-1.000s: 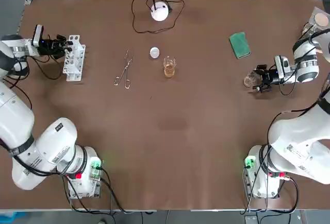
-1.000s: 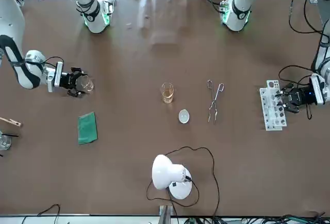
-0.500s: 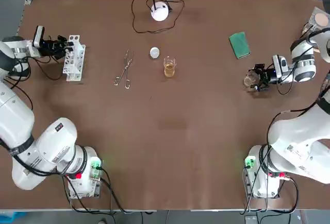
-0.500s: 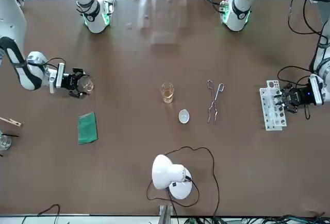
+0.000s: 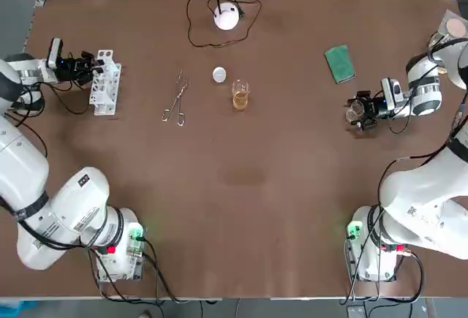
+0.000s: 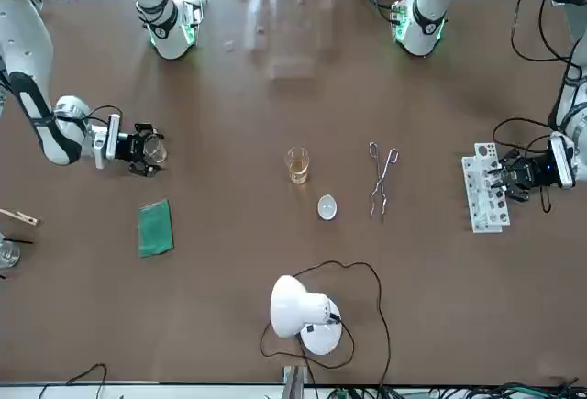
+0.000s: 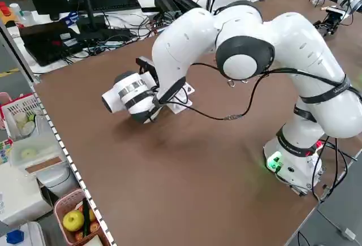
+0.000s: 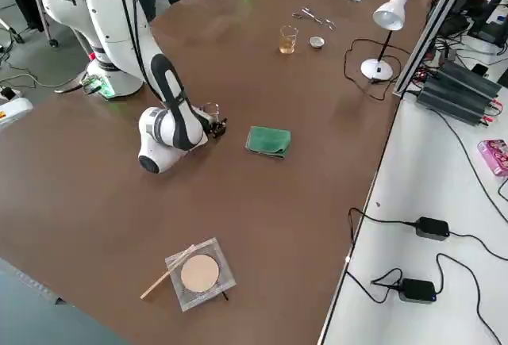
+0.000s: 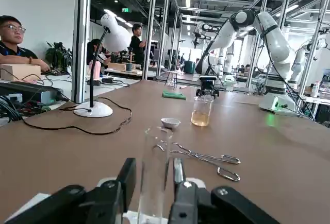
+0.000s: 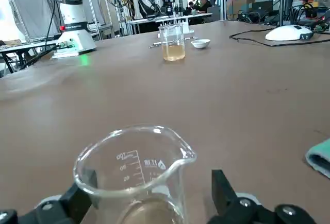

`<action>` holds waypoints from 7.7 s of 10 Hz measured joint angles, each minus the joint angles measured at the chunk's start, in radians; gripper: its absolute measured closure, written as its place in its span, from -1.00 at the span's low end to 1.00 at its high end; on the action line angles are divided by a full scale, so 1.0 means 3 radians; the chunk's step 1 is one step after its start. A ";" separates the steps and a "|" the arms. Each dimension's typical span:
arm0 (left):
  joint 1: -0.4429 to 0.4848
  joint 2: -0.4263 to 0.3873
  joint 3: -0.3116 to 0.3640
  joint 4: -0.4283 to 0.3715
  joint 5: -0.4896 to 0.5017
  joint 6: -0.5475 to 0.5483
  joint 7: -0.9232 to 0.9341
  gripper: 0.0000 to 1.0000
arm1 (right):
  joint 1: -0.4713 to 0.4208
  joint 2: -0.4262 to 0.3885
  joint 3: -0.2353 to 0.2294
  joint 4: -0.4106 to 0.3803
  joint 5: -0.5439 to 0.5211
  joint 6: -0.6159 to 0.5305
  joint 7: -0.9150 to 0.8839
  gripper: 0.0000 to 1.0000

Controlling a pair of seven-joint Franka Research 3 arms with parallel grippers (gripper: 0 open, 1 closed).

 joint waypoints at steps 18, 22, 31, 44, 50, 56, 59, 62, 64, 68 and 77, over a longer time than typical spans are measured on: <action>0.0051 -0.0311 -0.0143 0.0041 0.0025 -0.0211 -0.0029 0.58 | -0.0008 0.0108 -0.0007 0.0013 0.0001 -0.0027 -0.0076 -0.86; 0.0053 -0.0396 -0.0156 0.0045 0.0025 -0.0319 -0.0029 0.58 | -0.0039 0.0108 -0.0014 0.0013 0.0002 -0.0093 -0.0077 -0.79; -0.0223 -0.0632 -0.0210 0.0065 0.0035 -0.0475 -0.0250 0.58 | -0.0041 0.0110 -0.0015 0.0017 0.0010 -0.0096 -0.0080 -0.15; -0.0917 -0.1061 -0.1417 -0.0789 -0.0049 0.1297 -0.0890 0.58 | 0.0219 0.0116 0.0034 0.0018 0.0450 -0.0219 -0.0039 0.24; -0.1188 -0.1452 -0.1745 -0.1202 -0.0061 0.2032 -0.1304 0.58 | 0.0817 0.0091 0.0056 -0.0072 0.1243 -0.0226 0.0019 0.24; -0.1747 -0.1604 -0.1744 -0.1246 -0.0061 0.2792 -0.1731 0.58 | 0.1482 0.0006 0.0049 -0.0275 0.2141 -0.0125 0.0018 0.24; -0.1956 -0.1639 -0.1739 -0.1324 -0.0059 0.3124 -0.1884 0.58 | 0.1636 0.0003 0.0044 -0.0287 0.2325 -0.0108 0.0018 0.24; -0.2224 -0.1747 -0.1737 -0.1400 0.0097 0.3463 -0.2294 0.58 | 0.1857 0.0001 0.0043 -0.0298 0.2544 -0.0100 0.0018 0.24; -0.2412 -0.1756 -0.1734 -0.1431 0.0292 0.3708 -0.2565 0.58 | 0.2033 -0.0001 0.0042 -0.0298 0.2759 -0.0095 0.0018 0.24; -0.2644 -0.1752 -0.1719 -0.1468 0.0762 0.3892 -0.3122 0.58 | 0.2271 -0.0002 0.0040 -0.0298 0.3073 -0.0024 0.0062 0.24; -0.3238 -0.1628 -0.1279 -0.1408 0.2072 0.4049 -0.4553 0.58 | 0.2501 -0.0002 0.0038 -0.0299 0.3218 0.0090 0.0129 0.24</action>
